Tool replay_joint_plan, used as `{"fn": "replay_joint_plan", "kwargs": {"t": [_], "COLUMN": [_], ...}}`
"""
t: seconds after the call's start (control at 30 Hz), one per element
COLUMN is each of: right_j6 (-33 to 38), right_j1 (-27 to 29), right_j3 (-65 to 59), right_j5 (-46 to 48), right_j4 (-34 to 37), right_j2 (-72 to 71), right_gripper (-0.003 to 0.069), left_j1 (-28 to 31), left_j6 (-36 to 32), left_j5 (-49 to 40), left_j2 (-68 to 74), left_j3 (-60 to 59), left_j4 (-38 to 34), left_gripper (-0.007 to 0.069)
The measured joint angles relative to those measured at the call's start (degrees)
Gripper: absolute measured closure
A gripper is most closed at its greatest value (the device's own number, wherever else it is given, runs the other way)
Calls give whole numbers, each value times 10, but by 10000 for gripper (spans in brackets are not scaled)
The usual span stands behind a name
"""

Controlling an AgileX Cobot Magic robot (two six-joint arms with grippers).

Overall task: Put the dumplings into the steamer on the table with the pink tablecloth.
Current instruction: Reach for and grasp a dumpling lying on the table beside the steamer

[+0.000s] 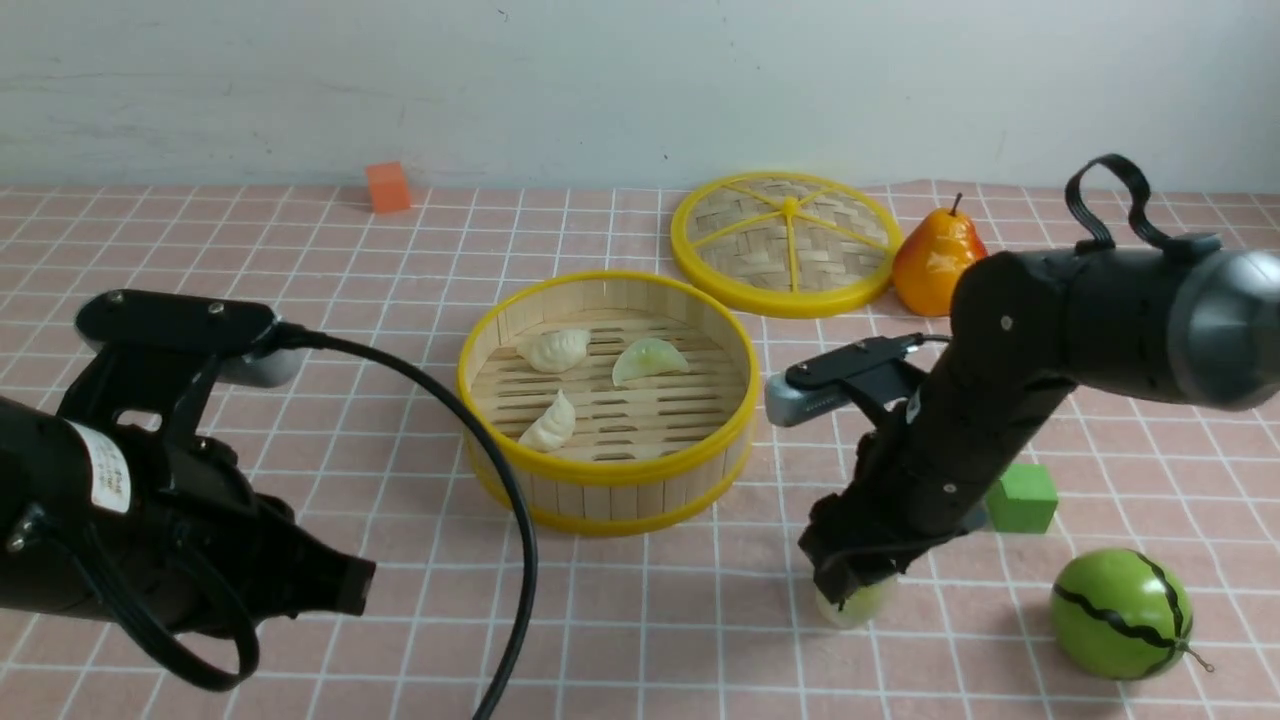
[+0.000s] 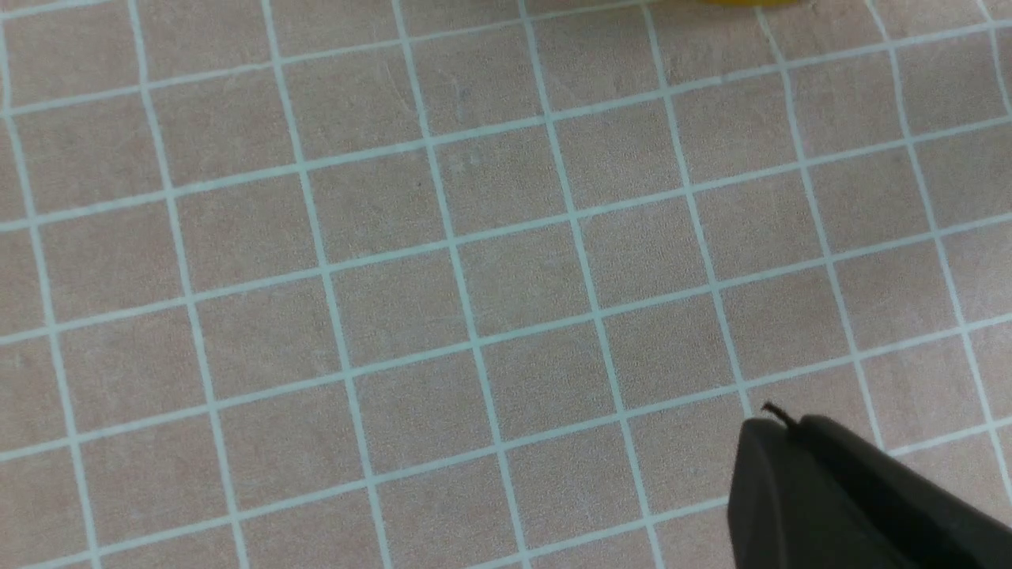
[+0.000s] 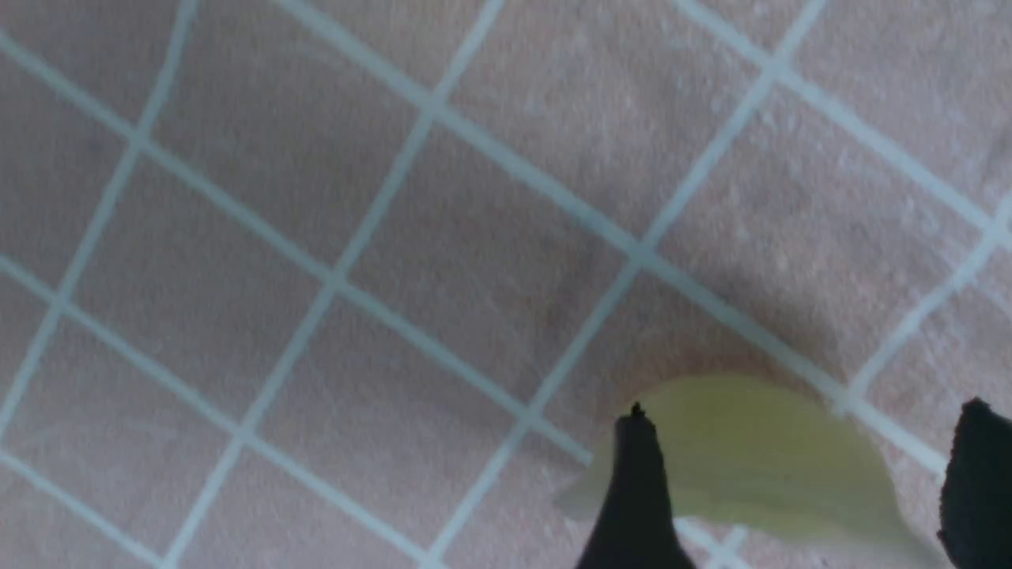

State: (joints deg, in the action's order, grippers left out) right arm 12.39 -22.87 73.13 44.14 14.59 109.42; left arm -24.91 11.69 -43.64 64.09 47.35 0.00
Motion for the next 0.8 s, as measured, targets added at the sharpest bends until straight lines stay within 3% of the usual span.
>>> {"fn": "replay_joint_plan", "kwargs": {"t": [0.17,0.27,0.43,0.47,0.57,0.63,0.8], "right_j6": [6,8,11,11,11,11,11], "right_j1": [0,0,-2,-1,-1,-2,-2], "right_j3": [-1,-2,-2,-2,-2,-2,-2], "right_j5": [1,23,34,35,42,45,38], "right_j4": [22,21,15,15,12,2,-54], "right_j2": [14,16,16,16,14,12,1], "right_gripper": [190,242,466,541,632,669,678], "left_j1": [0,0,0,0,0,0,0], "left_j6": [0,0,0,0,0,0,0], "left_j5": [0,0,0,0,0,0,0], "left_j2": [0,0,0,0,0,0,0], "left_j3": [0,0,0,0,0,0,0], "left_j4": [0,0,0,0,0,0,0], "left_gripper": [624,624,622,622,621,618,613]}}
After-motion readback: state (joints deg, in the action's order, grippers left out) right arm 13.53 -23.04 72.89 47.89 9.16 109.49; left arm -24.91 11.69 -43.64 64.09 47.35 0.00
